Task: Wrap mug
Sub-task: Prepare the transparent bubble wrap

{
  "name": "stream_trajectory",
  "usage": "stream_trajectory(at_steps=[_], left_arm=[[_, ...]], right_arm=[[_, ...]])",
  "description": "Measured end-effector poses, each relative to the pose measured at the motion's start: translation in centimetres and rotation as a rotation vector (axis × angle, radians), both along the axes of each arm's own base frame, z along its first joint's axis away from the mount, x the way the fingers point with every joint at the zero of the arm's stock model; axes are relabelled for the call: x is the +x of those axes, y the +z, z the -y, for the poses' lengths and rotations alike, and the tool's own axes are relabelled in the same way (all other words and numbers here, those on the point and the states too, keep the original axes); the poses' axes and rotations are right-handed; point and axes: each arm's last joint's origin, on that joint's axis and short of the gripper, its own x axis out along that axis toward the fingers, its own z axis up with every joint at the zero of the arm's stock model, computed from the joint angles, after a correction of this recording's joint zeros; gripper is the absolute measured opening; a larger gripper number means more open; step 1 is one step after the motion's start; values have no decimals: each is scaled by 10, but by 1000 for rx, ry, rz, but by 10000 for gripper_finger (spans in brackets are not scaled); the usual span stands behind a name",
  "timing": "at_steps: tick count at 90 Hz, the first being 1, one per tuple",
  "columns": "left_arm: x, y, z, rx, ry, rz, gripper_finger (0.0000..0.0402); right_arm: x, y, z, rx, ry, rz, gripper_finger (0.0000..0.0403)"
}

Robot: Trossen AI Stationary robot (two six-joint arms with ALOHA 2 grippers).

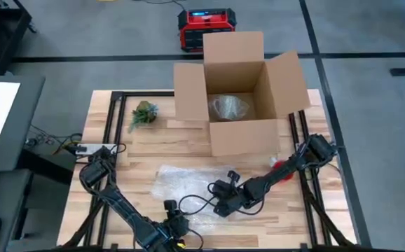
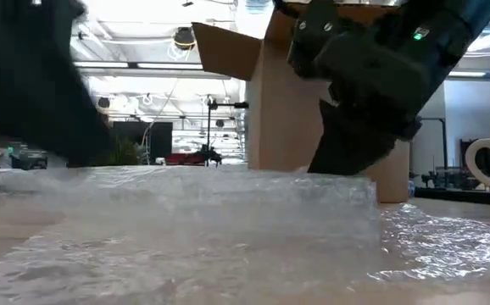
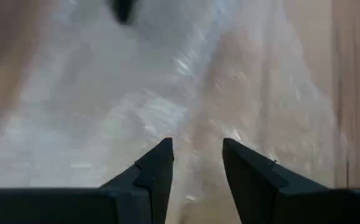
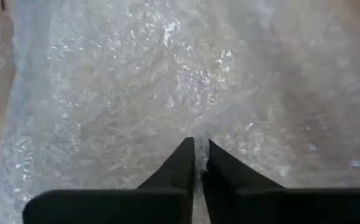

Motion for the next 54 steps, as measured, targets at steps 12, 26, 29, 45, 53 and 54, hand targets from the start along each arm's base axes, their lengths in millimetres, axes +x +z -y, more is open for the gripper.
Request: stream_trajectory(at_steps=[12, 26, 29, 45, 53, 54], left_arm=[[-7, 39, 8, 112, 12, 78, 123], [-15, 77, 19, 265, -54, 170, 123], [-16, 84, 21, 314, -80, 177, 123], [-11, 114, 26, 547, -181, 175, 126], [-3, 127, 23, 533, -179, 174, 136], [-2, 128, 22, 524, -179, 169, 137]], right_arm=[[-1, 46, -26, -153, 116, 120, 1], [-18, 89, -72, -392, 280, 239, 1], [-22, 96, -81, -420, 310, 255, 0], [-34, 110, -101, -483, 399, 261, 0], [-35, 110, -99, -498, 394, 250, 0], [-35, 110, -99, -499, 394, 248, 0]])
